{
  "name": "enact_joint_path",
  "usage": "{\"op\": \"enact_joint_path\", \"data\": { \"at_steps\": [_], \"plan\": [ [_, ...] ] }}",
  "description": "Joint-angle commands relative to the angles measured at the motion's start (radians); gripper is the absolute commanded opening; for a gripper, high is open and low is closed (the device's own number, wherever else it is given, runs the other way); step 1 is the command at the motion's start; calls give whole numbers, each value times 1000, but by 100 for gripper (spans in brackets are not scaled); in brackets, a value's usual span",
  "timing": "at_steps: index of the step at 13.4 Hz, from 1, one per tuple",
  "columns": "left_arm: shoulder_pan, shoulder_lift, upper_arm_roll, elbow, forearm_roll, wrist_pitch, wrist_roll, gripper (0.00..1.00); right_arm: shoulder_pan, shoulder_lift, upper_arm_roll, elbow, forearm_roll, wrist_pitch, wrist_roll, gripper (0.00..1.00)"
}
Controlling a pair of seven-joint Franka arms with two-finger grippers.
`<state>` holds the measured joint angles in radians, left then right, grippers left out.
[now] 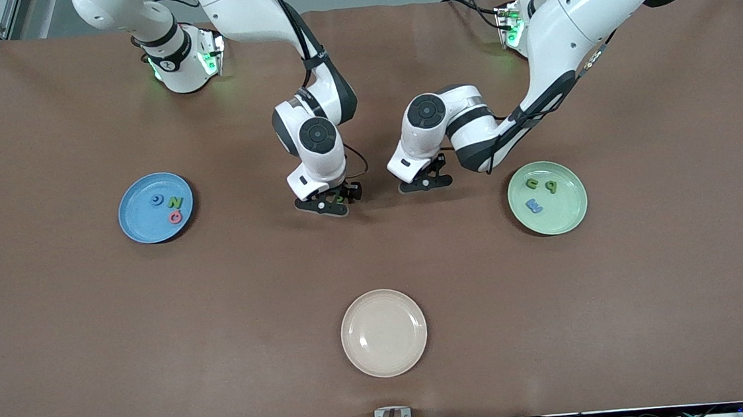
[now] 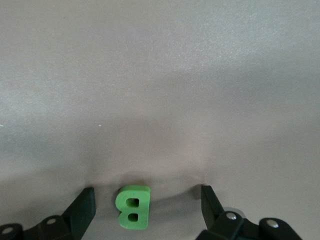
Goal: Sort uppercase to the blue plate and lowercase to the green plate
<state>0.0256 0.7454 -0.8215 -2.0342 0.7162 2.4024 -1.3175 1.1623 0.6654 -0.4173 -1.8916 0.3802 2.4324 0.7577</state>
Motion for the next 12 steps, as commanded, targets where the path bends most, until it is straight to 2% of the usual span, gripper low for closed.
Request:
{"op": "enact_joint_path", "data": {
  "at_steps": [1, 4, 5, 8, 12],
  "plan": [
    [-3, -3, 7, -14, 17, 20, -6, 41, 20, -13, -6, -23, 8, 10, -8, 84],
    [-3, -1, 5, -15, 17, 20, -6, 33, 46, -18, -6, -43, 14, 11, 5, 82],
    [-3, -3, 5, -15, 17, 20, -6, 29, 46, -18, -6, -44, 11, 11, 5, 79],
    [0, -12, 5, -15, 17, 18, -3, 24, 46, -18, -8, -43, 14, 8, 5, 55],
    [19, -46, -2, -26, 17, 9, 1, 24, 39, -18, -12, -43, 11, 7, -8, 23]
  ]
}}
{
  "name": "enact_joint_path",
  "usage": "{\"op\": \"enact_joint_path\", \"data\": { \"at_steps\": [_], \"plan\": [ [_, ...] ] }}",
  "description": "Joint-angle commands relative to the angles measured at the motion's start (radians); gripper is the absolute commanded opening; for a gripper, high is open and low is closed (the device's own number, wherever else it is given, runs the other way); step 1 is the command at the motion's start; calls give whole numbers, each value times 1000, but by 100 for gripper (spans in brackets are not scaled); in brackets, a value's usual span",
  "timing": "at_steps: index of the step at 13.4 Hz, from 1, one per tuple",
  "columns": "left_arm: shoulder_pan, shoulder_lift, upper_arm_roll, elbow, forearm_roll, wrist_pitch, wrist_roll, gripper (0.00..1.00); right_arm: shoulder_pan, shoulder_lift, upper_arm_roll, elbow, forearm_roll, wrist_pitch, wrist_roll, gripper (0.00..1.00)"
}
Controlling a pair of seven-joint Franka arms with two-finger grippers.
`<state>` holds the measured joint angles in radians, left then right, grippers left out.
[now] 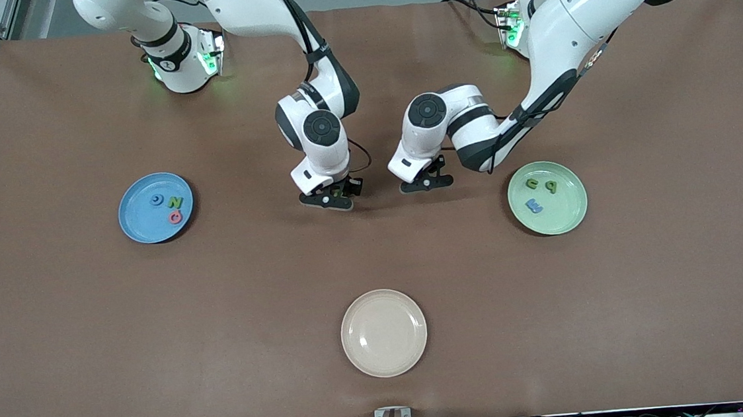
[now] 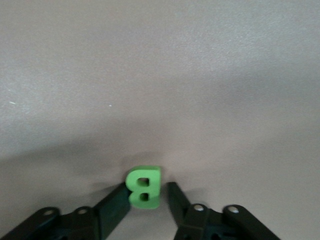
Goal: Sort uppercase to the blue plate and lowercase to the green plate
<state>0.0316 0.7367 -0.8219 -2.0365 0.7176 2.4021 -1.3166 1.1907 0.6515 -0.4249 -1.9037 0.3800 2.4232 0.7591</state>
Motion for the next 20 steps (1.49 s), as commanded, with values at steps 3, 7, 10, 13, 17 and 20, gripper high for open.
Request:
{"op": "enact_joint_path", "data": {
  "at_steps": [3, 7, 10, 13, 17, 20],
  "plan": [
    [13, -37, -3, -22, 16, 8, 0, 39, -5, -4, -6, -28, 14, 16, -11, 5],
    [21, -37, -29, -24, -1, 8, -9, 63, -34, -30, -24, -18, 11, 1, -73, 0],
    [19, -36, -34, -37, -3, 8, -12, 63, -65, -104, -151, -14, 11, -195, -336, 0],
    [19, -36, -39, -63, -3, 8, -12, 63, -63, -139, -297, -18, 11, -320, -581, 0],
    [19, -34, -39, -71, -3, 8, -12, 60, -83, -138, -348, -23, 10, -340, -662, 0],
    [17, -30, -39, -71, -3, 8, -12, 50, -134, -139, -371, -44, 8, -340, -794, 0]
  ]
}}
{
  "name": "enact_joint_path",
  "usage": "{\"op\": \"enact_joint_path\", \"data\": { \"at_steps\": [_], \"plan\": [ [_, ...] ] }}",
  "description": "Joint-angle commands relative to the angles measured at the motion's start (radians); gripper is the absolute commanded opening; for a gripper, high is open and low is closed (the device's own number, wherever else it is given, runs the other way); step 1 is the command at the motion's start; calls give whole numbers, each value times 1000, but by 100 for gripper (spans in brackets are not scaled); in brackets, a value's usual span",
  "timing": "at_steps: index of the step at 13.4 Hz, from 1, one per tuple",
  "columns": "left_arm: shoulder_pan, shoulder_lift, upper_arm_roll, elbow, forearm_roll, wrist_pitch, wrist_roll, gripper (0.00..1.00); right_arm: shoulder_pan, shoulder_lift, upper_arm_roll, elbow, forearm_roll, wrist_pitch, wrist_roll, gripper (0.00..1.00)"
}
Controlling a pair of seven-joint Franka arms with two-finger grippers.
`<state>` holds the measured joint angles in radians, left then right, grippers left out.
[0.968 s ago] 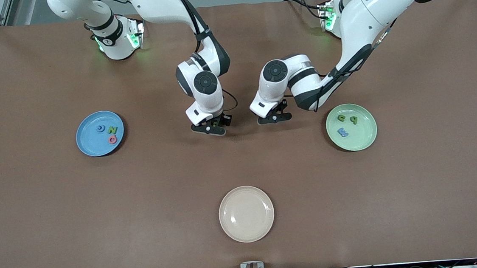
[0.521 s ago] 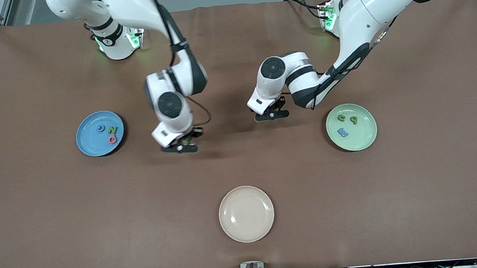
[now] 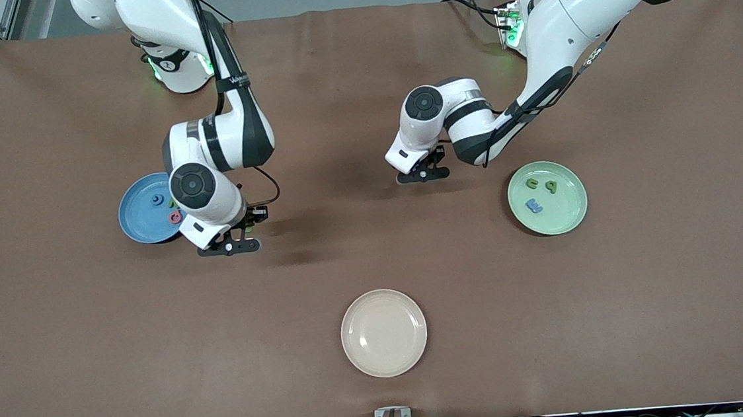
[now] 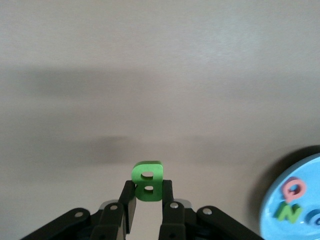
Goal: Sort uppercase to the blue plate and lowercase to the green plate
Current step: 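Carry the B toward the blue plate while the left gripper carries x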
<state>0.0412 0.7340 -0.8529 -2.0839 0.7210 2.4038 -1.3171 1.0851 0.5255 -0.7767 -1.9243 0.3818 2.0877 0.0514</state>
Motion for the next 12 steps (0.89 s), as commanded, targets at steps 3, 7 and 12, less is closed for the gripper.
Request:
{"op": "enact_joint_path", "data": {
  "at_steps": [3, 7, 12],
  "plan": [
    [8, -25, -8, -24, -6, 8, -11, 38, -27, -27, -99, -90, 6, 3, -203, 0],
    [3, -27, -8, -21, -6, 8, -10, 24, -24, -64, -217, -208, 6, 6, -364, 0],
    [12, -39, -11, -21, -6, -12, 1, 14, -28, -52, -332, -263, 5, -84, -403, 77]
  ]
}}
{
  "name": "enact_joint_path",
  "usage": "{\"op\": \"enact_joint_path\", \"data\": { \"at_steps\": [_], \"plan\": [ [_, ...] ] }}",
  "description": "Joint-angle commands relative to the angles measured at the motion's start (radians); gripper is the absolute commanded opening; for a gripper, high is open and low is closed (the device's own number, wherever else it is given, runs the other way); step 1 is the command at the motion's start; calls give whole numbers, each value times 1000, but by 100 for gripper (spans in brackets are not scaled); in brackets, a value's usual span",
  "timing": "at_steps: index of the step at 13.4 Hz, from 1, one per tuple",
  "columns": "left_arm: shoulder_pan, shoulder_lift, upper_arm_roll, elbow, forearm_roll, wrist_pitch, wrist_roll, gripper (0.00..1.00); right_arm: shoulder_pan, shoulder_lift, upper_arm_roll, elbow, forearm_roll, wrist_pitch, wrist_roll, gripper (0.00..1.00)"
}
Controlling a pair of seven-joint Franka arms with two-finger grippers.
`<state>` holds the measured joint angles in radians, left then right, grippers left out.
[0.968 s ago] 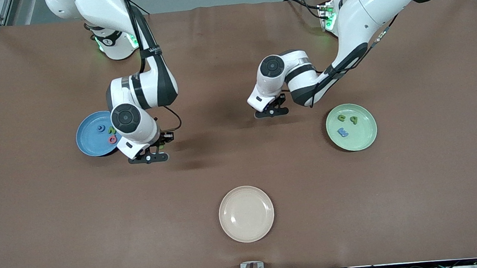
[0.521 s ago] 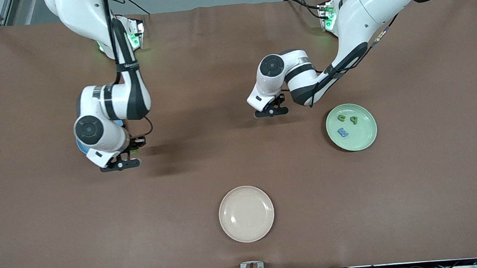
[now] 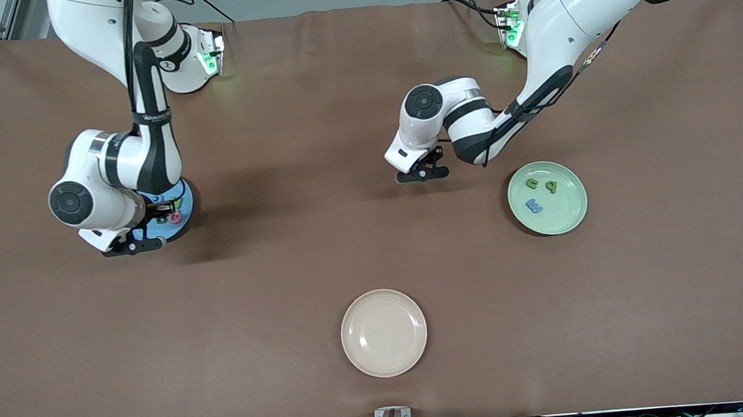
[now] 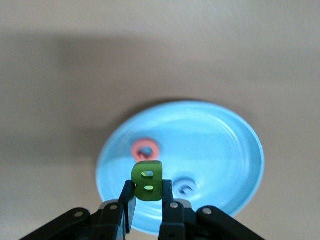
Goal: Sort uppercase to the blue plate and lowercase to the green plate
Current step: 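Carry the B toward the blue plate while the left gripper carries x, then drop the B on the blue plate while the left gripper lowers x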
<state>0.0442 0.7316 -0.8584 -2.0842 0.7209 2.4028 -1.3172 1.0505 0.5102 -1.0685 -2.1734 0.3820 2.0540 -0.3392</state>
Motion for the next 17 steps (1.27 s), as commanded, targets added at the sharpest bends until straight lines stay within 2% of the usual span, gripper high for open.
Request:
{"op": "enact_joint_path", "data": {
  "at_steps": [1, 4, 8, 12, 15, 17],
  "plan": [
    [31, -56, -36, -19, -6, -52, 9, 11, 9, -36, -60, -10, 5, -79, -8, 100],
    [204, -70, -186, -20, -6, -119, 39, 10, 6, -36, -120, 84, 0, -231, -8, 100],
    [426, -72, -339, -22, -6, -257, 171, 10, 5, -36, -165, 317, -98, -447, 2, 100],
    [635, -72, -422, -24, -6, -343, 341, 11, -33, -36, -192, 567, -95, -580, -9, 100],
    [778, -70, -447, -22, -6, -352, 482, 11, -55, -42, -192, 677, -69, -578, -3, 100],
    [844, -61, -439, -24, 12, -350, 522, 11, -73, -39, -189, 705, -13, -571, 2, 100]
  ]
}}
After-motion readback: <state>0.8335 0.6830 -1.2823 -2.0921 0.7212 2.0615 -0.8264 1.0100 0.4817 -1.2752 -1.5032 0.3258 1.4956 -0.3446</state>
